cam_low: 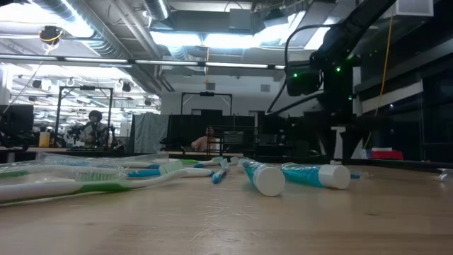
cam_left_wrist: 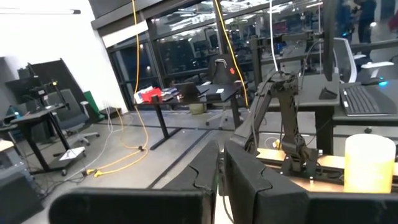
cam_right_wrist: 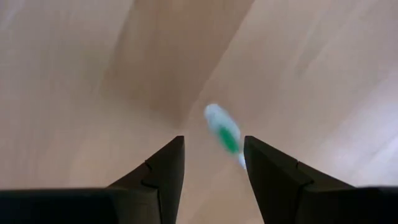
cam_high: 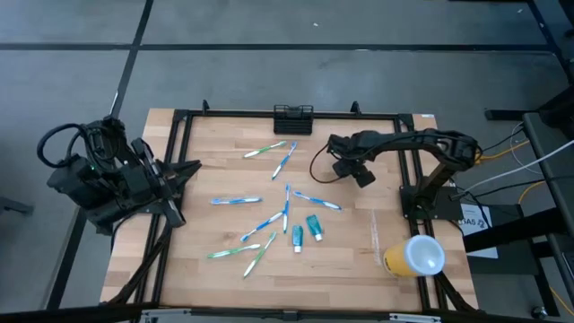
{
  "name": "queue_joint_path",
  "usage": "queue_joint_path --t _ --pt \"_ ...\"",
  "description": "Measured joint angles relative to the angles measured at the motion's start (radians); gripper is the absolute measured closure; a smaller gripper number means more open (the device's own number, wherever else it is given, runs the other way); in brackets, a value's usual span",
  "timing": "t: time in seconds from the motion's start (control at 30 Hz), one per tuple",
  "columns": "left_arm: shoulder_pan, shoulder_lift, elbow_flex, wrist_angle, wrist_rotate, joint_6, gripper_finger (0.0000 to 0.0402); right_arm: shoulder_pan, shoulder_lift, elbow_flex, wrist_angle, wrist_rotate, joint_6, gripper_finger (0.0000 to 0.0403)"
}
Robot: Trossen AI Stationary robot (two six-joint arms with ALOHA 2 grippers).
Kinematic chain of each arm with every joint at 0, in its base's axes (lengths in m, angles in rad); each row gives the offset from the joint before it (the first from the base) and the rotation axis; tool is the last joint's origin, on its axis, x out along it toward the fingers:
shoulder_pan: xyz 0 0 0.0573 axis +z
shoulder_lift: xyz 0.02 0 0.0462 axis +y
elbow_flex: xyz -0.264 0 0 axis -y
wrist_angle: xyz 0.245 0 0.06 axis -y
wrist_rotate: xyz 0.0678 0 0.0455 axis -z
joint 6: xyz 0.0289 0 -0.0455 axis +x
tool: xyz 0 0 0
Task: Pick & Place toothbrushing station
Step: Put the green toothbrush into the wire organizer
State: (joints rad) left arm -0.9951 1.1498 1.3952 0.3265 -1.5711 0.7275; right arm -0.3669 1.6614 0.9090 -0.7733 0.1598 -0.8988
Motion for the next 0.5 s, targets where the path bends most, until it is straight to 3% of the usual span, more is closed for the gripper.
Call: queue_joint_path --t 0.3,0.5 --pt "0.000 -0.002 0.000 0.022 -0.001 0.025 0.0382 0.000 0.004 -0.005 0.045 -0.012 -0.003 0.0239" --pt "0.000 -0.002 0.000 0.022 -0.001 0.019 0.0382 0.000 0.004 -0.005 0.043 0.006 -0.007 0.0284"
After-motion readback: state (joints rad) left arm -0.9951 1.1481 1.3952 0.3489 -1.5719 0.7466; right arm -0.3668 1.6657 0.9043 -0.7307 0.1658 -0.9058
